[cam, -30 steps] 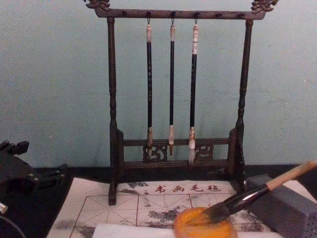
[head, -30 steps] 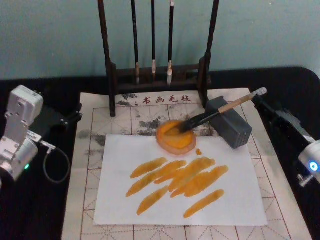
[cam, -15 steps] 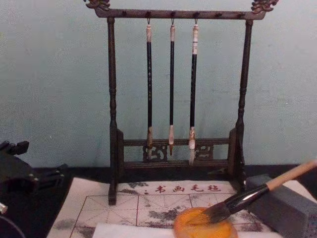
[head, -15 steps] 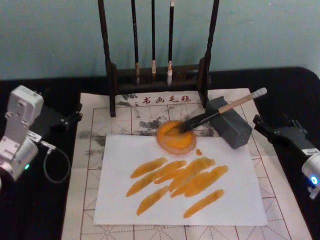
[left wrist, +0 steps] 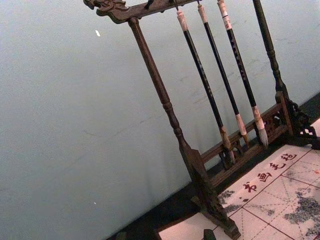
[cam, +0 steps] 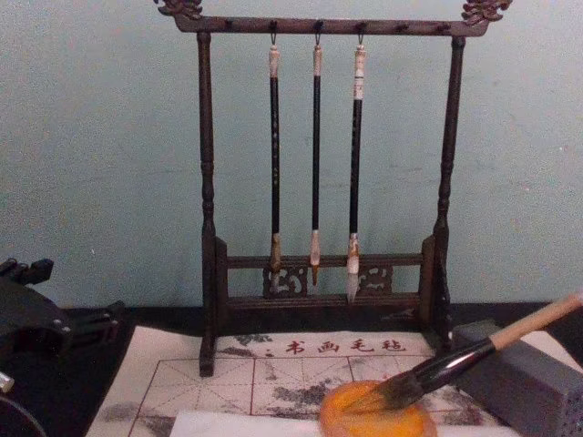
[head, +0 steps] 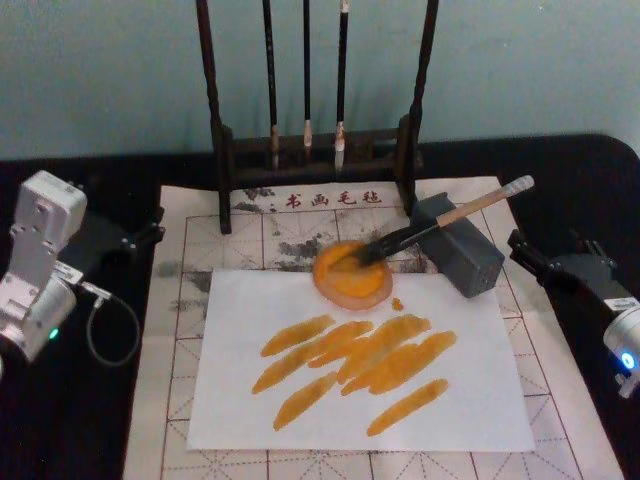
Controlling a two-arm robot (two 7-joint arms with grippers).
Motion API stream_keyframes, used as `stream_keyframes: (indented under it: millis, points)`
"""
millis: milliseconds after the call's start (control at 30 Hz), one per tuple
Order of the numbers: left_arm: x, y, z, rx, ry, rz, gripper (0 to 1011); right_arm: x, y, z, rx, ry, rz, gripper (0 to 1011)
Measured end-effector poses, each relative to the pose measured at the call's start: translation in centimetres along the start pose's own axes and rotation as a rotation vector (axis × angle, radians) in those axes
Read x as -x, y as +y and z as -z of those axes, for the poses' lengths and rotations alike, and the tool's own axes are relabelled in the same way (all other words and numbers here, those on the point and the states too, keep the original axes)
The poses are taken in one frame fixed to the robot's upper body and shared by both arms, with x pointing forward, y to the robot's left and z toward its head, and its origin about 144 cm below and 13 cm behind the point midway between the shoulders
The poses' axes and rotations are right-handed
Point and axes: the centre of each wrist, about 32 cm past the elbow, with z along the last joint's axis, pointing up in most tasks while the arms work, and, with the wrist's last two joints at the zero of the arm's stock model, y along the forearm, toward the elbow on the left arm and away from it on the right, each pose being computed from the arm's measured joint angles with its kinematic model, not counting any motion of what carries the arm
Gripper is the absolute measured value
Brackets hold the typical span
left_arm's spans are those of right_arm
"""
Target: Pick up the brush from the inkstone, write on the paper, then place the brush back to its original position.
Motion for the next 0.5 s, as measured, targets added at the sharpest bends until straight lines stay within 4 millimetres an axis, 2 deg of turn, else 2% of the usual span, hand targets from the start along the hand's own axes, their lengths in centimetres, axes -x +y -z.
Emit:
stream_keyframes:
  millis: [500]
  points:
    - [0.0, 0.0, 0.0, 0.0, 0.0, 0.0, 1001, 0.01, 0.03, -0.03, 0.001, 0.005, -0.003, 1000]
